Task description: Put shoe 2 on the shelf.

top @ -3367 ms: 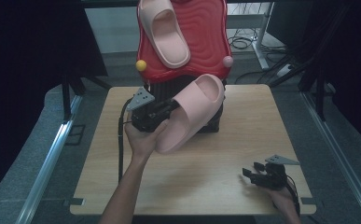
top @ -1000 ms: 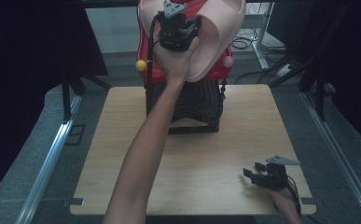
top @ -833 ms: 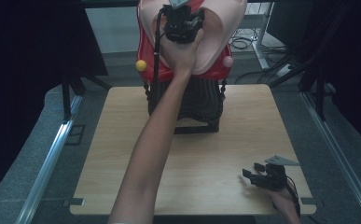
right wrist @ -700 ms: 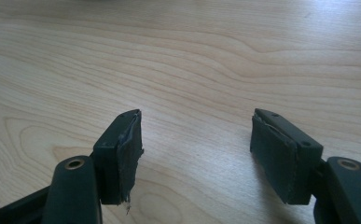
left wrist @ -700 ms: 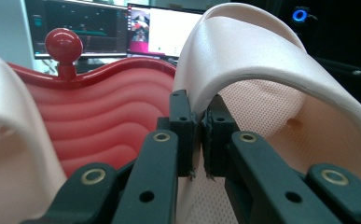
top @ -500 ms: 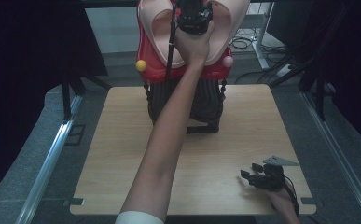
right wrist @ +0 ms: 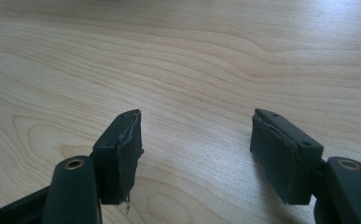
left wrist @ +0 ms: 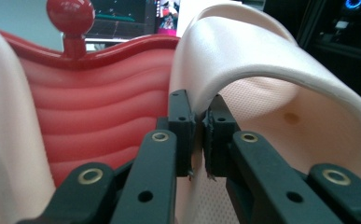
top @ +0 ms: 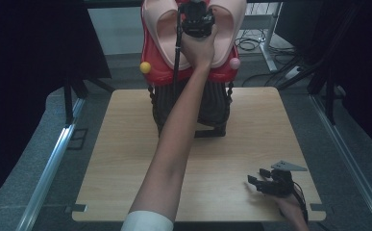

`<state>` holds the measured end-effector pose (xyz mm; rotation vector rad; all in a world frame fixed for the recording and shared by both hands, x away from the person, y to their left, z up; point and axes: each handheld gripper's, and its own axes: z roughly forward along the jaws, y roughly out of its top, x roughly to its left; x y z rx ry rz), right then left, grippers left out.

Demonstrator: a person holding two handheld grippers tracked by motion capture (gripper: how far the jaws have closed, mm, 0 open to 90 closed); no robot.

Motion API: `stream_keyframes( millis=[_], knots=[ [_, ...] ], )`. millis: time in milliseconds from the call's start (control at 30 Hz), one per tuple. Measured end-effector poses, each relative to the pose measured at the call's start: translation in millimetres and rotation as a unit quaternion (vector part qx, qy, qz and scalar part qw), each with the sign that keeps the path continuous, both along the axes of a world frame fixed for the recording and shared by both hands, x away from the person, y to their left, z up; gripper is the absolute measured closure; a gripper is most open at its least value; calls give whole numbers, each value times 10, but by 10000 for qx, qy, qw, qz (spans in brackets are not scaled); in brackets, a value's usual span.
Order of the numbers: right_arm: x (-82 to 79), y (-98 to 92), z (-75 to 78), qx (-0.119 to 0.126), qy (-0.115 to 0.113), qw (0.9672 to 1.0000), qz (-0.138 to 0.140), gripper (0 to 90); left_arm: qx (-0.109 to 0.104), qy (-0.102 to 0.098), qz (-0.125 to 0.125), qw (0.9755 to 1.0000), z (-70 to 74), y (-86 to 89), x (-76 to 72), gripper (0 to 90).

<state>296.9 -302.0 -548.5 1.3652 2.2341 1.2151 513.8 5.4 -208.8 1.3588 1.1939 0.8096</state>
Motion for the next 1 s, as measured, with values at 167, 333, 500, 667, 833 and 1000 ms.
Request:
stream_keyframes(
  millis=[167,333,500,667,833,1000],
  knots=[
    [-3,13,-1,-7,-4,10000,8,338,20,31,77,10000,-32,51,-6,776],
    [0,15,0,-12,-7,10000,7,338,46,15,-43,10000,-6,106,-48,632],
    [-1,21,1,-16,5,10000,-9,338,24,-57,-307,9995,-1,205,-136,523],
    [-3,16,7,-74,4,10000,-24,338,-90,-67,-664,9977,-44,336,-261,470],
    [5,-5,5,-79,-31,9999,-76,338,-89,-128,-1022,9946,-118,462,-437,454],
    [0,-12,9,-109,-17,9999,-106,338,69,-217,-1345,9907,-224,560,-634,443]
  ],
)
